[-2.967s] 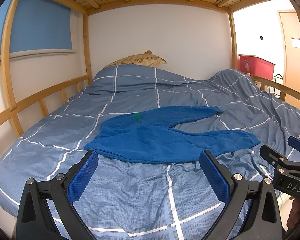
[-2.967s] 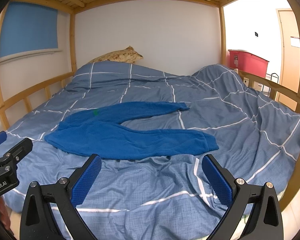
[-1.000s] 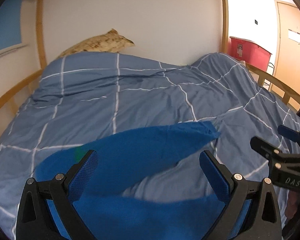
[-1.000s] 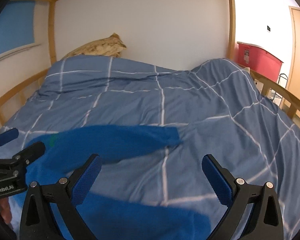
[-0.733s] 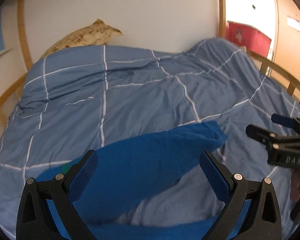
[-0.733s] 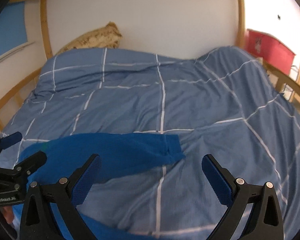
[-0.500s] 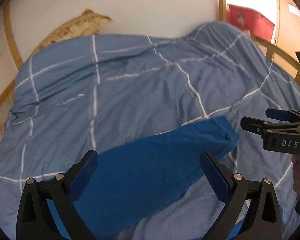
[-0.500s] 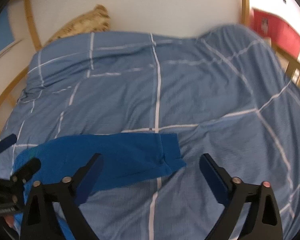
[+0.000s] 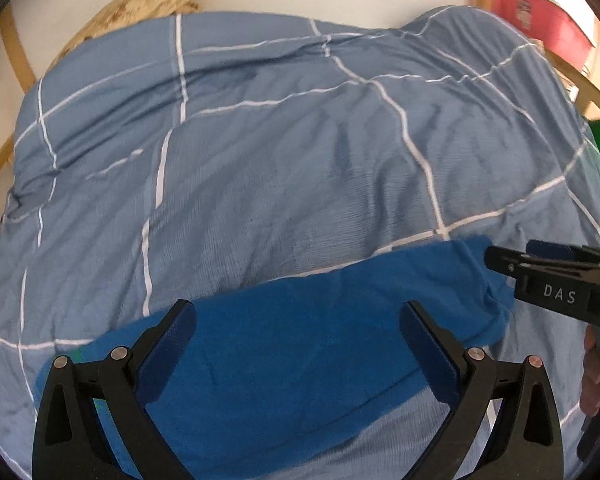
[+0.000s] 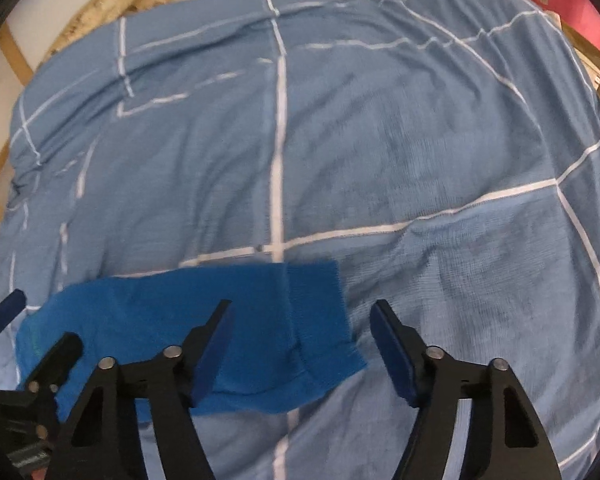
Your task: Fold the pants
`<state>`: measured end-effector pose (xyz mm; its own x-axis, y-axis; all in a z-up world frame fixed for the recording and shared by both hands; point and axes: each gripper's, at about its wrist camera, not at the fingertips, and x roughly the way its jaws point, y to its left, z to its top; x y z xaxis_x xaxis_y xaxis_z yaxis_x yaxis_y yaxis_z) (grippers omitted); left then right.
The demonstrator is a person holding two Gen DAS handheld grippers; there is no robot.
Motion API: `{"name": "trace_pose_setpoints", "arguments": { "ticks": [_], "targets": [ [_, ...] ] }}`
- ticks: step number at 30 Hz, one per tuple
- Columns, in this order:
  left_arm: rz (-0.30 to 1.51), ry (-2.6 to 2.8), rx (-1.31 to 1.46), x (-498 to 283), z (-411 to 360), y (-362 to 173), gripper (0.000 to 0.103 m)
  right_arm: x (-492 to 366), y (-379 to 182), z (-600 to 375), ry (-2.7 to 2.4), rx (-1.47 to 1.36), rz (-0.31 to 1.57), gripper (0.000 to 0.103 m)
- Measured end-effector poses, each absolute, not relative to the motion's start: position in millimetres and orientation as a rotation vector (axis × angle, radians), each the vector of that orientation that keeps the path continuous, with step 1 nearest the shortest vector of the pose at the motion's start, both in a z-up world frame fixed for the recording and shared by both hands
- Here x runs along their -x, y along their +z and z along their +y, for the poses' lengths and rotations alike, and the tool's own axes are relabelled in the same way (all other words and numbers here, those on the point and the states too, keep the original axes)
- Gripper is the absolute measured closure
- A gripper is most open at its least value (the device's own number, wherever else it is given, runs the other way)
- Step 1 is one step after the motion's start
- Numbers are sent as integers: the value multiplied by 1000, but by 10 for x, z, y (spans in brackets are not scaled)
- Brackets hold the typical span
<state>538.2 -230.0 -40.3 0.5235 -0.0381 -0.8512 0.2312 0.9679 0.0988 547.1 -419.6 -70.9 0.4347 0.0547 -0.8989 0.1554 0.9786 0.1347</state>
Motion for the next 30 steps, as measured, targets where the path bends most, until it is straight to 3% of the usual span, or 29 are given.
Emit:
{"name": "trace_pose_setpoints", "arguments": {
  "ticks": [8,13,16,19,20,30],
  "targets": [
    [1019,-130,-237,-5424,-2377,-534,0,-5622,-968,-4292,-77,-193,1153,52],
    [1026,-129,-225,-5408,-2353,-578,0,-5644,-1131,-4307,-68,-247,1168,53],
    [1043,-134,-207,-5395,-2319,-616,0,-5643,-1193,-4285,-50,-266,1178,64],
    [1035,-127,-216,-5365,-2298,-627,0,-5640,-1162,-4229,-64,-161,1168,89],
    [1032,-128,-217,-5351,-2296,-625,0,-5630,-1120,-4228,-59,-146,1154,92],
    [1013,-138,-250,-5245,-2315,-601,0,-5670,-884,-4250,-264,2,1050,101]
  ]
}}
